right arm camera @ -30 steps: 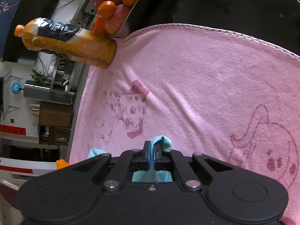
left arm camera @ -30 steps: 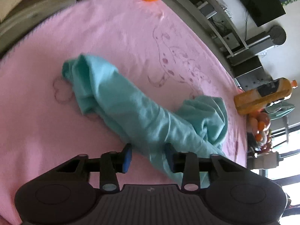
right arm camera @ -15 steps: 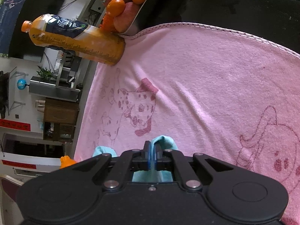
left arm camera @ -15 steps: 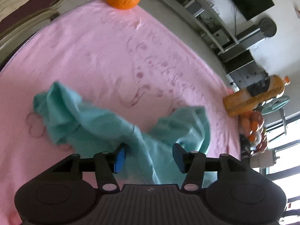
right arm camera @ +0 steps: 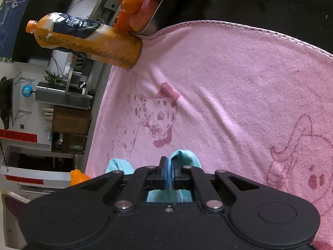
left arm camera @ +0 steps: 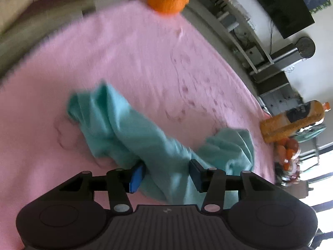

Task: Fold clothes

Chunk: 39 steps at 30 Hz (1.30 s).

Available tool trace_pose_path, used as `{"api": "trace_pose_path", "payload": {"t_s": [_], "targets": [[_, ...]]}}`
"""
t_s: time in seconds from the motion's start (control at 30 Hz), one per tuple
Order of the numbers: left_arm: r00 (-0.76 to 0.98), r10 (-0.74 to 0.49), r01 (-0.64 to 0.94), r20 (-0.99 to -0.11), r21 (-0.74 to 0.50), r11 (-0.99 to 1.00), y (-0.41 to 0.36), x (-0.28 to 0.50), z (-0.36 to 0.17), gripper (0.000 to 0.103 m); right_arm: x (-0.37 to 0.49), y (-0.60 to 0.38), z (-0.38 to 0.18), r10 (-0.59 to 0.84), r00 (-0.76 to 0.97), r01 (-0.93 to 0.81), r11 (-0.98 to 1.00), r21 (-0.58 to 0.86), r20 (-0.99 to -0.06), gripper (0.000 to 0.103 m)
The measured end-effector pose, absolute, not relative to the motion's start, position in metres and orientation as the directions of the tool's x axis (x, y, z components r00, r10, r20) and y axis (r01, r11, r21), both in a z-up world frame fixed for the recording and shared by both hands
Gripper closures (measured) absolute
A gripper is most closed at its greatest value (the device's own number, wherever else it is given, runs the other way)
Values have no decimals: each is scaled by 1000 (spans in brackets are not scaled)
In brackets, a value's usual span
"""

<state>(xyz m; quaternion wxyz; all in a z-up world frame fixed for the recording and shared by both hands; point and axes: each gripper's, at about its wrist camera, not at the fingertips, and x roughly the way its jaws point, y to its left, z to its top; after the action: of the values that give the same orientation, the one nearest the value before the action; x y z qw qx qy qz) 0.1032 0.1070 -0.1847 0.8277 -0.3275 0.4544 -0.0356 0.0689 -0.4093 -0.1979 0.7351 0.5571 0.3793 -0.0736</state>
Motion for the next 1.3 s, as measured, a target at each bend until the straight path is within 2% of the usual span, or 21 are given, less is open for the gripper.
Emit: {"api": "trace_pose_path", "payload": {"t_s": [0.13, 0.3, 0.47, 0.57, 0.77, 0.93, 1.07, 1.23, 1.3], "targets": [[630, -359, -220, -688, -602, 768, 120, 104, -179, 55, 69, -409, -197, 319, 704, 524, 370, 767, -635, 98], [571, -408, -234, -712, -618, 751, 116, 110, -201, 53, 70, -407, -197, 324, 702, 518, 379, 767, -634, 98], [539, -448, -218, -714, -632, 744, 108, 103, -199, 40, 71, -407, -198, 326, 701, 519, 377, 767, -634, 98], [512, -486, -212, -708, -653, 727, 100, 98, -199, 37, 71, -406, -198, 329, 701, 515, 380, 768, -632, 98], [402, -625, -187, -669, -728, 659, 66, 81, -211, 37, 71, -406, -197, 331, 704, 509, 380, 772, -628, 98], [418, -614, -131, -670, -713, 689, 44, 83, -213, 37, 71, -405, -196, 335, 708, 499, 387, 775, -622, 98], [456, -595, -148, -661, -716, 682, 54, 84, -210, 50, 70, -407, -196, 337, 711, 496, 382, 780, -617, 98], [541, -595, -102, -594, -749, 654, 74, 80, -170, 49, 69, -408, -196, 351, 718, 486, 365, 794, -601, 97], [572, -568, -47, -592, -715, 698, 70, 95, -150, 44, 69, -408, -196, 357, 720, 481, 361, 799, -595, 97]]}}
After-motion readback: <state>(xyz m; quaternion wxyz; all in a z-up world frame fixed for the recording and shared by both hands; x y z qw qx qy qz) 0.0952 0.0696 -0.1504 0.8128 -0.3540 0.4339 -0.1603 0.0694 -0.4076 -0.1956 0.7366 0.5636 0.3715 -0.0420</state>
